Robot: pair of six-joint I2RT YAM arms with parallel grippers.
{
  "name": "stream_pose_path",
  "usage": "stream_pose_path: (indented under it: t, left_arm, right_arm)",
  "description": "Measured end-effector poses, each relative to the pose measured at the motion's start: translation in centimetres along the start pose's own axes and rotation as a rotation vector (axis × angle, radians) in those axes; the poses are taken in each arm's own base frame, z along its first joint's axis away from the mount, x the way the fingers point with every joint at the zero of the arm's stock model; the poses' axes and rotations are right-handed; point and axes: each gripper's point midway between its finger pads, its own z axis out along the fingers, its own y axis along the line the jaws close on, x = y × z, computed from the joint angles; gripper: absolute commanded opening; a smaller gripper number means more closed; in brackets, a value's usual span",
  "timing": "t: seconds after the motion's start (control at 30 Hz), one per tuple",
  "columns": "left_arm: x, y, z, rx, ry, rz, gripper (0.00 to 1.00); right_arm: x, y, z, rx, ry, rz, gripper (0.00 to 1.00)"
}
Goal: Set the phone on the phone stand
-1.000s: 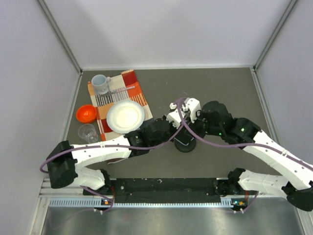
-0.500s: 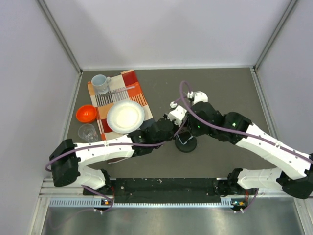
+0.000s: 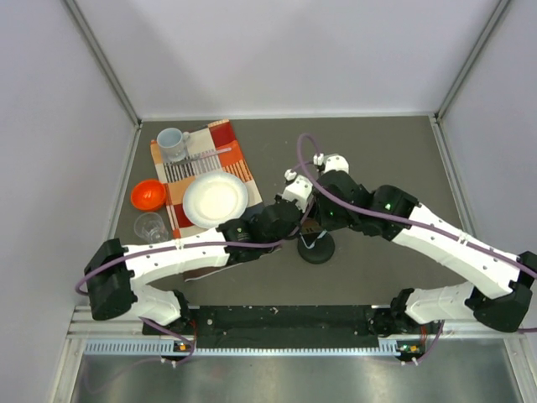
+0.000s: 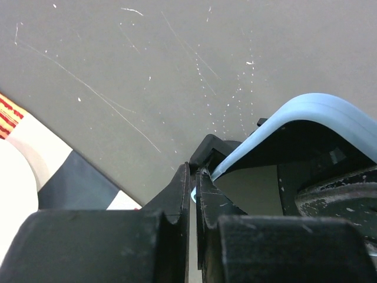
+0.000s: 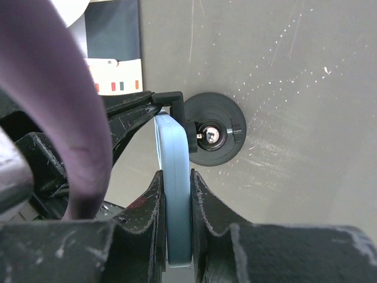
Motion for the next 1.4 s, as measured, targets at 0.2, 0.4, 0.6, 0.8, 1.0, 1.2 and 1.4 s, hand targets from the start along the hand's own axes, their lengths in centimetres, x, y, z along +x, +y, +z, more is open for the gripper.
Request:
stream_pose_path:
  t: [0.2, 0.4, 0.6, 0.8, 1.0, 1.2, 1.4]
  left_arm:
    - [0.6, 0.3, -0.8, -0.014, 0.036, -0.053, 0.19]
    - [0.8, 2.2, -4.1, -0.012, 0.045, -0.076, 0.67]
    - [-3.7, 4.6, -9.9, 0.026, -0.109, -0.174, 0.77]
    - [-2.2, 5.3, -10.2, 0.108, -0.12, -0.176, 0.88]
    - [-0.2, 5.0, -7.5, 0.256, -0.072, -0.227, 0.88]
    - [-1.1, 1.0, -7.3, 0.485, -0.099, -0.226, 0.88]
    - [-1.5, -0.7, -7.6, 0.589, -0.118, -0.227, 0.89]
  right_arm:
    - [0.2, 0.7, 0.2, -0.064, 0.013, -0.069, 0.0]
    - [1.0, 0.7, 0.2, -0.143, 0.017, -0.161, 0.0]
    - [1.1, 0.4, 0.0, -0.185, 0.018, -0.197, 0.0]
    - [1.2, 0.2, -0.1, -0.237, 0.039, -0.213, 0.06]
    - [2.6, -1.2, -0.5, -0.243, 0.089, -0.23, 0.51]
    - [4.1, -1.8, -1.6, -0.256, 0.114, -0.184, 0.74]
    - [5.4, -1.3, -3.3, -0.362, 0.037, -0.071, 0.8]
